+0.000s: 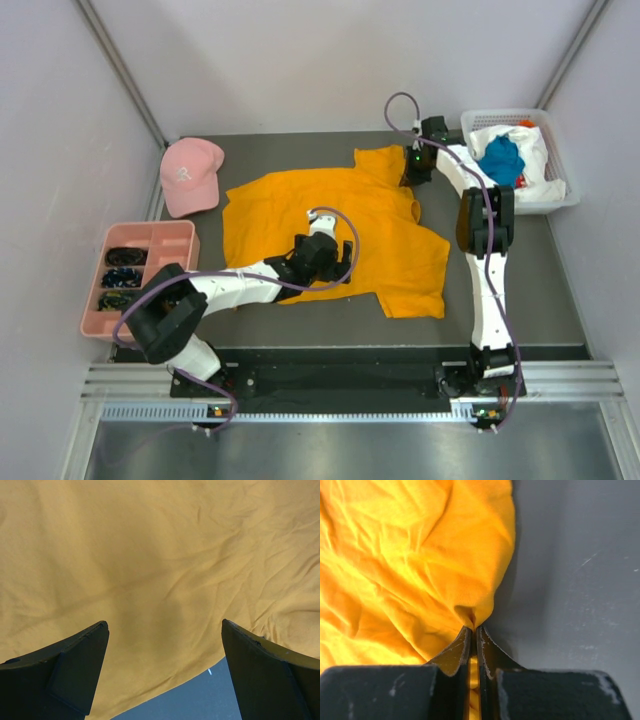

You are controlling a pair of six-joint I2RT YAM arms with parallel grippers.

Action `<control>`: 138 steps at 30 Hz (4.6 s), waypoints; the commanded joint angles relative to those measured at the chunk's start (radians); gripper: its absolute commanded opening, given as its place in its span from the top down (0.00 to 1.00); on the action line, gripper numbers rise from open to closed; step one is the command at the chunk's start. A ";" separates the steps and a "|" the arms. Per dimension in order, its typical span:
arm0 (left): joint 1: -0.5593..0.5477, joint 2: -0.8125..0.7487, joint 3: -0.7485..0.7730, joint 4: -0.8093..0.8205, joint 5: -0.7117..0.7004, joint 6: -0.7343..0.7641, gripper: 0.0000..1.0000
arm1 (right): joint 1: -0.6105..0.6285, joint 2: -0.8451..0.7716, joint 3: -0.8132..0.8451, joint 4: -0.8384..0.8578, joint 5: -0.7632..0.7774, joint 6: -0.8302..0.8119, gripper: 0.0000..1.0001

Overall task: Fold and stack the t-shirts
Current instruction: Flatten out the tshirt

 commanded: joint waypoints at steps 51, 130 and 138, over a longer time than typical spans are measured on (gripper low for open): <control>-0.004 -0.037 0.008 -0.055 -0.027 -0.008 0.01 | -0.131 -0.214 -0.065 0.363 0.165 -0.020 0.15; -0.003 -0.241 -0.078 -0.164 -0.133 0.005 0.01 | -0.131 -1.384 -1.520 0.097 0.295 0.331 1.00; -0.003 -0.288 -0.087 -0.199 -0.167 -0.002 0.01 | -0.131 -1.459 -1.567 0.065 0.310 0.385 1.00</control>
